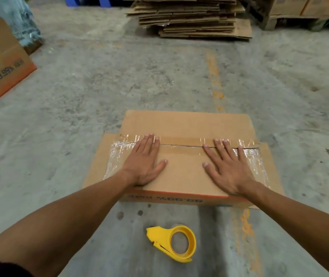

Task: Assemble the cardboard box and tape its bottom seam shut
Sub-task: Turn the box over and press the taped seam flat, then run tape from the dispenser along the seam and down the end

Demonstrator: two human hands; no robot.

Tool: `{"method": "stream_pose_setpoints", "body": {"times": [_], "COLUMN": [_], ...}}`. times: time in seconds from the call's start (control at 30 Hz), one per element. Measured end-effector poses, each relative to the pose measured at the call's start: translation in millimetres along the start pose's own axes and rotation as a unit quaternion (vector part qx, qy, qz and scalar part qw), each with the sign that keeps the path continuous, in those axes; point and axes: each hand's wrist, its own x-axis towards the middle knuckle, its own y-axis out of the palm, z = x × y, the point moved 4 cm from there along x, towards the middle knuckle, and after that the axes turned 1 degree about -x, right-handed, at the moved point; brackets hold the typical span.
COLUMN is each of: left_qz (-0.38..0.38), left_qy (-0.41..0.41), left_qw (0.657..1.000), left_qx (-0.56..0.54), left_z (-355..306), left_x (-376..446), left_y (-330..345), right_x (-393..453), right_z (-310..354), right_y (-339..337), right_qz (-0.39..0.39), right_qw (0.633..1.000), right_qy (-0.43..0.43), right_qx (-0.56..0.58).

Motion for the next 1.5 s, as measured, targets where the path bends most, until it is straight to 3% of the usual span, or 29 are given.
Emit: {"method": "stream_pose_setpoints", "body": {"times": [0.37, 0.47, 0.5, 0.57, 0.67, 0.77, 0.9, 1.0, 1.23, 1.4, 1.5], "left_qz": [0.039, 0.039, 0.034, 0.02, 0.003, -0.025, -0.037, -0.051, -0.078, -0.089, -0.086], "left_qy": [0.03, 0.03, 0.035, 0.061, 0.121, 0.09, 0.05, 0.043, 0.034, 0.035, 0.035], "left_qw": [0.999, 0.999, 0.999, 0.998, 0.992, 0.995, 0.997, 0.994, 0.987, 0.989, 0.989], "left_qx": [0.007, 0.005, -0.001, -0.016, -0.02, -0.017, -0.053, -0.081, -0.138, -0.114, -0.116], "left_z": [-43.5, -44.5, -43.0, -36.6, -15.0, 11.7, 21.8, 22.1, 23.9, 22.5, 22.7], "left_x": [11.2, 12.6, 12.7, 13.4, 11.2, 1.9, -2.6, -0.5, -0.3, -0.8, -0.1], "left_y": [6.4, 8.1, 7.5, 3.3, -6.1, -8.0, -5.6, -5.3, -6.1, -6.3, -5.8], "right_x": [-29.4, -22.4, -20.0, -18.7, -41.2, -83.4, -126.1, -131.8, -129.3, -122.0, -102.9], "right_z": [-35.3, -29.2, -17.5, 24.0, 103.4, 153.8, 143.5, 128.0, 147.5, 154.8, 156.8], "right_y": [4.6, -10.1, -19.4, -36.1, -40.6, -1.3, 72.6, 97.8, 97.0, 87.5, 66.8], "right_qz": [0.031, -0.006, -0.031, -0.075, -0.093, -0.032, 0.115, 0.191, 0.253, 0.316, 0.288], "right_qw": [0.999, 0.999, 0.999, 0.988, 0.912, 0.874, 0.902, 0.89, 0.907, 0.895, 0.92], "right_qy": [0.025, 0.031, 0.002, -0.136, -0.4, -0.482, -0.413, -0.415, -0.332, -0.301, -0.234], "right_qx": [0.025, 0.022, 0.001, -0.023, 0.013, 0.059, 0.05, 0.013, 0.061, 0.091, 0.127]}}
